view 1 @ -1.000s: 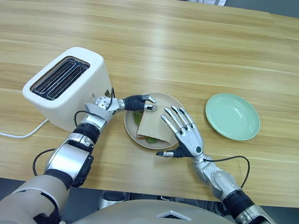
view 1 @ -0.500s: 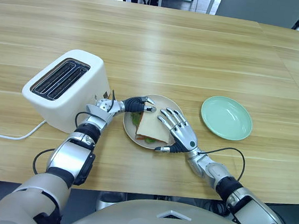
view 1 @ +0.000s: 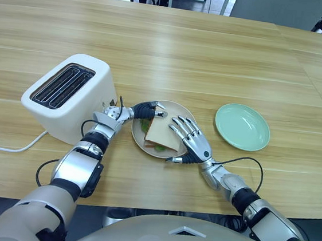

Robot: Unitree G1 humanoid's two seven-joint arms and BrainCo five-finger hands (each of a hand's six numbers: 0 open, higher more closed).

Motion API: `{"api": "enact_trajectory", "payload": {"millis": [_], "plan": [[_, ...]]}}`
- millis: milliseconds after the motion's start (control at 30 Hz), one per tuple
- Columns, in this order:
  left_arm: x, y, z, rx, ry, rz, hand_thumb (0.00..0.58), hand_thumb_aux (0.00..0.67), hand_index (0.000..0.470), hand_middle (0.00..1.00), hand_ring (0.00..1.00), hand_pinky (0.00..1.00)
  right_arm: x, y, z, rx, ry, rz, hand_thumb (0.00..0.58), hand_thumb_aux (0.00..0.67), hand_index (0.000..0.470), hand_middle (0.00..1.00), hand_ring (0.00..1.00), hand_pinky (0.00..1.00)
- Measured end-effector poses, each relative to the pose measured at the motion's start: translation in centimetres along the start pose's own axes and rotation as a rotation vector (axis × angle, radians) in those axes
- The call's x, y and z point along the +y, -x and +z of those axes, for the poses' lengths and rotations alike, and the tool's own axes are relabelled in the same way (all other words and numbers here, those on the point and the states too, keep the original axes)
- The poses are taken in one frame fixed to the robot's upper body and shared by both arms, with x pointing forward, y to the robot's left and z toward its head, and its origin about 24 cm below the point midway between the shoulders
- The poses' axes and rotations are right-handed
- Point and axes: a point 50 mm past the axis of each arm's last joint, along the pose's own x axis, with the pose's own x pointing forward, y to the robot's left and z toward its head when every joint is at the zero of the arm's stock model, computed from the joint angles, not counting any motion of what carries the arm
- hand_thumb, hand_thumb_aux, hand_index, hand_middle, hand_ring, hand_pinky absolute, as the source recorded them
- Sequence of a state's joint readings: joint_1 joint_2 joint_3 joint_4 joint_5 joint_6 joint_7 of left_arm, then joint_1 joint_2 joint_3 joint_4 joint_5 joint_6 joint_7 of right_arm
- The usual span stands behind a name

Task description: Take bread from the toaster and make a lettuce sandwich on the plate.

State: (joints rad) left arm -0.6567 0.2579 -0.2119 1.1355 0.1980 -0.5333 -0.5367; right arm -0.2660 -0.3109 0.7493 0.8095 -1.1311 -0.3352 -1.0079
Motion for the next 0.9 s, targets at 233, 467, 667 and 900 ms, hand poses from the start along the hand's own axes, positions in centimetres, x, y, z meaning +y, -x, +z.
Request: {"api": "enact_trajectory", "payload": {"millis": [233, 467, 667, 900], "plan": [[1.4, 0.3, 0.4, 0.026, -0.185, 0.139, 0.0, 0.0, 0.0, 0.0, 0.0, 0.0, 0.1, 0.0, 0.1, -0.014, 0.001, 0.013, 0.0, 0.0, 0.0, 0.0, 0.0, 0.0], [2.8, 0.2, 2.7, -0.08, -0.275, 0.22, 0.0, 0.0, 0.0, 0.0, 0.0, 0.0, 0.1, -0.1, 0.1, -0.02, 0.004, 0.018, 0.0, 0.0, 0.0, 0.0, 0.0, 0.0], [4.0, 0.8, 4.0, -0.138, -0.322, 0.281, 0.0, 0.0, 0.0, 0.0, 0.0, 0.0, 0.1, -0.2, 0.0, -0.016, -0.001, 0.013, 0.0, 0.0, 0.0, 0.0, 0.0, 0.0], [5.3, 3.2, 6.8, -0.391, -0.298, 0.397, 0.0, 0.0, 0.0, 0.0, 0.0, 0.0, -2.1, -0.1, -0.4, 0.036, -0.168, -0.107, 0.0, 0.0, 0.0, 0.0, 0.0, 0.0]]}}
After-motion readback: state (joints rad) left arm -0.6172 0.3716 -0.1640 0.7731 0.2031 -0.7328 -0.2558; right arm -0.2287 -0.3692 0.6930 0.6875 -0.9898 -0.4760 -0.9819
